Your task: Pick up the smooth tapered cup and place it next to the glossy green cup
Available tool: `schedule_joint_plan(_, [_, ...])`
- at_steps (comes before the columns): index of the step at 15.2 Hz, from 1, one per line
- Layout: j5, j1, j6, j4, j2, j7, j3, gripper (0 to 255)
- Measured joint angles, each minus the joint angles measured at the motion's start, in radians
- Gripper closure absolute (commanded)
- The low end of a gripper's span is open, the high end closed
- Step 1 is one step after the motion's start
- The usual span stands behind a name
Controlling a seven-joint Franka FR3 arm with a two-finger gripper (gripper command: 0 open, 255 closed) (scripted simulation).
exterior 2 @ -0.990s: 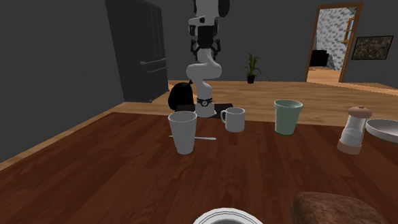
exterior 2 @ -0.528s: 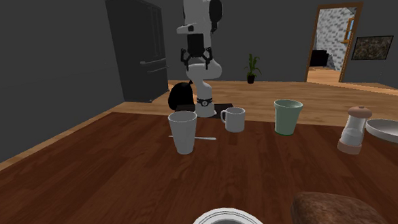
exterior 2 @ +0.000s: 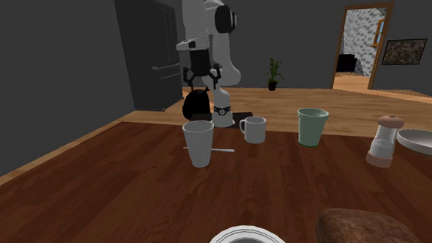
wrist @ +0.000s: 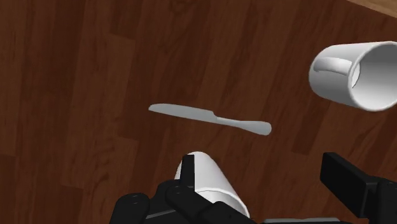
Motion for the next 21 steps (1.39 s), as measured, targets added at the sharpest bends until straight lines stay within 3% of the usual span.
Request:
schedule_joint_plan(6, [0.065,-0.023,0.032,0.182,0.242,-0.089,-0.039,0])
schedule_joint_plan(14, [0.155,-0.077,-0.006,0.502,0.567,-0.17,-0.046,0])
schedule_joint_plan(21, [0.169,-0.079,0.066,0.468,0.609,-0.185,-0.041,0])
